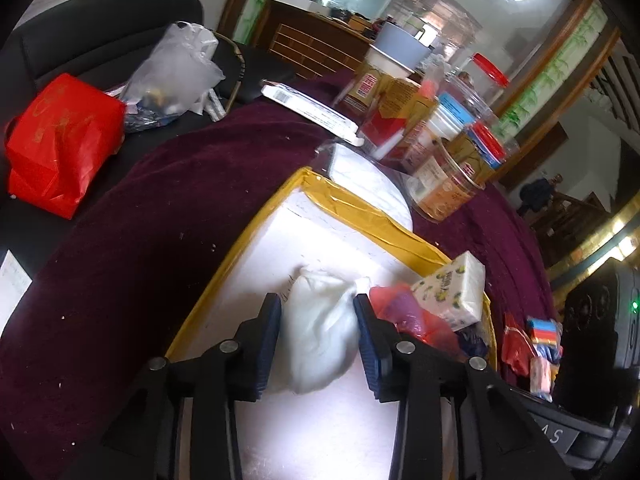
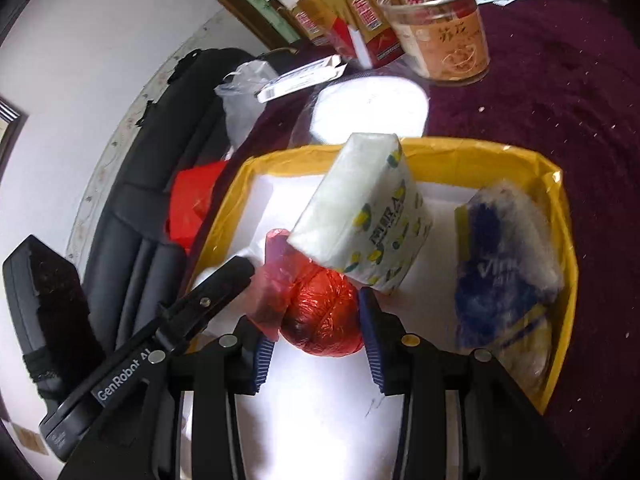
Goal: Organize soft objects
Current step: 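Lower the white cloth and red bag into the tray and open both grippers, then move the right gripper back to the pile and grasp the blue towel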
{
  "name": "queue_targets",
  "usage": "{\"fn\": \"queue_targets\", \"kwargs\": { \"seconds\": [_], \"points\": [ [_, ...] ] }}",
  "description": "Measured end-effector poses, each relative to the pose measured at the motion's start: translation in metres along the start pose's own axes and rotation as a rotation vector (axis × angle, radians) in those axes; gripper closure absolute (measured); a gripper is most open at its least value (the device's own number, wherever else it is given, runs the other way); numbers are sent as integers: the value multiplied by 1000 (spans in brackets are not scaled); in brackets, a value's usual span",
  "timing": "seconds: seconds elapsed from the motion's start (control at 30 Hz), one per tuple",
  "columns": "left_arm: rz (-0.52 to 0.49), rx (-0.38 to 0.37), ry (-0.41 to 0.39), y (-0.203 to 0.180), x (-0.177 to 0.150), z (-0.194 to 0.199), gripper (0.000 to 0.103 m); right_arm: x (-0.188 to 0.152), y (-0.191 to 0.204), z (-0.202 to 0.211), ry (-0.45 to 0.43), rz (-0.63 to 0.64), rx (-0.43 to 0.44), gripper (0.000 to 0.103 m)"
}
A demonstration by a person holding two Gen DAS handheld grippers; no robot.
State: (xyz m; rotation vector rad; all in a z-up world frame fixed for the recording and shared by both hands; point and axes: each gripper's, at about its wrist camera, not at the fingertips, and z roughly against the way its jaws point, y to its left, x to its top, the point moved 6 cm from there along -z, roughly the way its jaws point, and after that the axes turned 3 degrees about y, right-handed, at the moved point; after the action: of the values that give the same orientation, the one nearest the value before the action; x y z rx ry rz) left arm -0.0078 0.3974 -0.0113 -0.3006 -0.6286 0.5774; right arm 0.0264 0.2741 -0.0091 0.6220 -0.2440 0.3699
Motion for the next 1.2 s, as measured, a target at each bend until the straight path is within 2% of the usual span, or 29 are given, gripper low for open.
{"fn": "queue_targets", "kwargs": {
  "seconds": [0.07, 0.13, 0.27, 0.33, 0.53, 0.7, 0.87, 1.2],
  "points": [
    [21, -14, -7, -1, 4, -1, 60, 3, -3, 1, -11, -1, -13, 63],
    [40, -22, -15, 0, 6, -1, 56, 6, -7, 4, -29, -15, -21, 55],
    [68, -74, -15, -2, 8, 4, 48, 8, -9, 9, -42, -24, 25, 46],
    [79, -89, -26, -2, 7, 13, 39, 7, -4, 16, -56, 2, 29, 41],
    [106, -135, -98, 2, -1, 53, 33, 2, 1, 59, -131, 50, 63, 33],
    [138, -172, -113, 3, -19, 72, 30, -6, -24, 94, -189, 12, 79, 33],
    [114, -205, -91, -12, -45, 80, 30, -25, -51, 121, -239, 16, 35, 33],
    [79, -275, -48, -51, -92, 85, 28, -72, -138, 181, -332, -92, -23, 33]
  ]
}}
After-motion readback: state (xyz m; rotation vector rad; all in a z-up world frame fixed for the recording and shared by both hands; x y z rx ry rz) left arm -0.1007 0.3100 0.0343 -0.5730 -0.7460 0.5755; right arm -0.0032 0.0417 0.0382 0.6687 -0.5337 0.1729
